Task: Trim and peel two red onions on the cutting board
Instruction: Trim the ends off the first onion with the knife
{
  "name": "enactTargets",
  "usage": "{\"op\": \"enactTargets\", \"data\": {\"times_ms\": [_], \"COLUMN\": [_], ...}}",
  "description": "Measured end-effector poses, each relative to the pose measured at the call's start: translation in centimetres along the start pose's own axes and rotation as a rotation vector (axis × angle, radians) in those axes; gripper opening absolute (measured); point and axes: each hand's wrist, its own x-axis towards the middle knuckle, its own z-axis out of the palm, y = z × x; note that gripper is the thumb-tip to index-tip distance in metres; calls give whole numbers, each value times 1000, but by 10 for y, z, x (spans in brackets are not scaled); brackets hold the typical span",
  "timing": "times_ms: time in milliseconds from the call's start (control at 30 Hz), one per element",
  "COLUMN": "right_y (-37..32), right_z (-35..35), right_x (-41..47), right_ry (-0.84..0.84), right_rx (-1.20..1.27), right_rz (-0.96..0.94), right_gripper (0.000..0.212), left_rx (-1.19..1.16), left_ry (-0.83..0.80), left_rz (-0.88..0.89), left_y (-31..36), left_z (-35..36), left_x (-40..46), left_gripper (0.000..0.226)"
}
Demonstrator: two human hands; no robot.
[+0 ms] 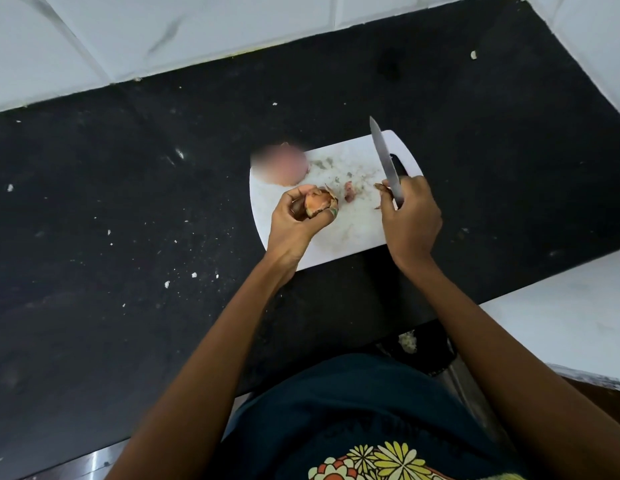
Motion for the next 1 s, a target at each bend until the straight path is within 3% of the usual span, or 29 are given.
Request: {"op": "enactTargets", "data": {"times_ms": [167,467,600,700,867,1000], "right_y": [8,4,-8,-13,-21,-30], "right_z": [1,-4,-22,-38,-47,-51], "right_x": [10,19,8,-4,-25,-36], "right_ry": [26,-329,-366,-558,-717,-768], "right_rx": [-42,-116,118,342,292,225], "right_rz": [-5,106,221,303,264,125], "right_gripper": [14,23,22,22,23,20], "left_rx": [80,336,461,512,508,525], "left_ry": [9,-35,-41,-29,-47,-20], "left_rz": [46,230,311,347,349,379], "left_y": [-4,-13,-14,-16,-18,-18], "left_z": [3,11,7,0,-7,-5], "left_x": [1,1,-2,-2,-1,-4], "left_gripper": [45,54,51,52,54,54]}}
